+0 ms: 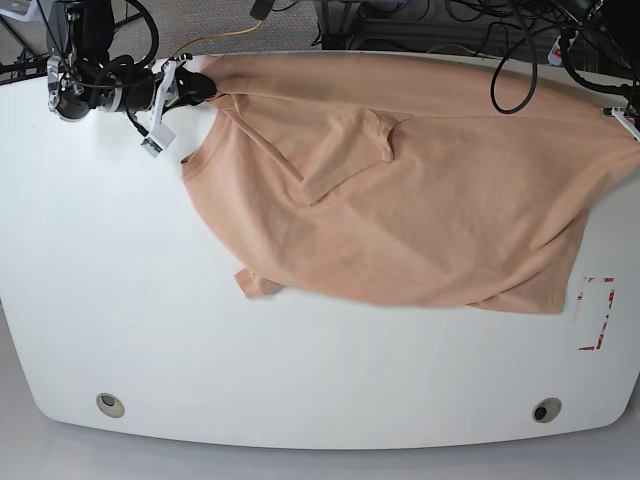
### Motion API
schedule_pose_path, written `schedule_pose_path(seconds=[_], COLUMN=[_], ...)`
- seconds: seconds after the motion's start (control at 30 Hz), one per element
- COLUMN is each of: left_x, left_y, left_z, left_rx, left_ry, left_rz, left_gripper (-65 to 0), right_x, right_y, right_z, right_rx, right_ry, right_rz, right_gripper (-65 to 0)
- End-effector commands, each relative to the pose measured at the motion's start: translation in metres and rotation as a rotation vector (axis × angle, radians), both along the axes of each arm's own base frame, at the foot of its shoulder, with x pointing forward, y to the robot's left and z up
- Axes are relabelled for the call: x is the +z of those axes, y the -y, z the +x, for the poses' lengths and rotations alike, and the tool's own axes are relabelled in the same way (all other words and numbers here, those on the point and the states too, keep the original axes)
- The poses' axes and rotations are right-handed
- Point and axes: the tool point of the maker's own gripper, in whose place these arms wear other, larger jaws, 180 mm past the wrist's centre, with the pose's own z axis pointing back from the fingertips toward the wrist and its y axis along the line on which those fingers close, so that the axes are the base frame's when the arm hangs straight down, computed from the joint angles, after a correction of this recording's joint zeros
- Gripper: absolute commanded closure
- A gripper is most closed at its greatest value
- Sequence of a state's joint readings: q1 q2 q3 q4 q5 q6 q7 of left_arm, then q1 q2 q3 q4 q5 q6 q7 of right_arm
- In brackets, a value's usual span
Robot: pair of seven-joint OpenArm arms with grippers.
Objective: Fold the T-shirt properly
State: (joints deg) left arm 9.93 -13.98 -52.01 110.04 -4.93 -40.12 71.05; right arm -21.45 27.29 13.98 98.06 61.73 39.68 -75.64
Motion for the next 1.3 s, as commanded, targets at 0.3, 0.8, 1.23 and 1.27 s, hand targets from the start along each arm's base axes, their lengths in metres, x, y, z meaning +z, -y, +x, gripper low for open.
schedule_pose_path(seconds=[0.3,0.8,1.23,1.27], left_x=[0.021,0.062,0.069,0.069], left_y=[0.008,0.033,0.085,0.085], left_z=[0.037,0.107,0.152,0.152], left_rx=[-0.064,-0.153,-0.261,-0.261], left_ry=[0.086,0.266,0.347,0.348], left_rz=[0.025,0.014,-0.061,-0.060], left_gripper=[0.0,0.0,0.0,0.0], right_x=[0.009,0.057,0.113,0.113], right_y=[-0.003,0.031,0.045,0.046], right_z=[0.014,0.089,0.166,0.165], right_rx=[-0.015,-0.204,-0.226,-0.225], right_ry=[0.053,0.303,0.551,0.551], right_rz=[0.024,0.037,-0.026,-0.028], right_gripper=[-4.1,0.0,0.0,0.0])
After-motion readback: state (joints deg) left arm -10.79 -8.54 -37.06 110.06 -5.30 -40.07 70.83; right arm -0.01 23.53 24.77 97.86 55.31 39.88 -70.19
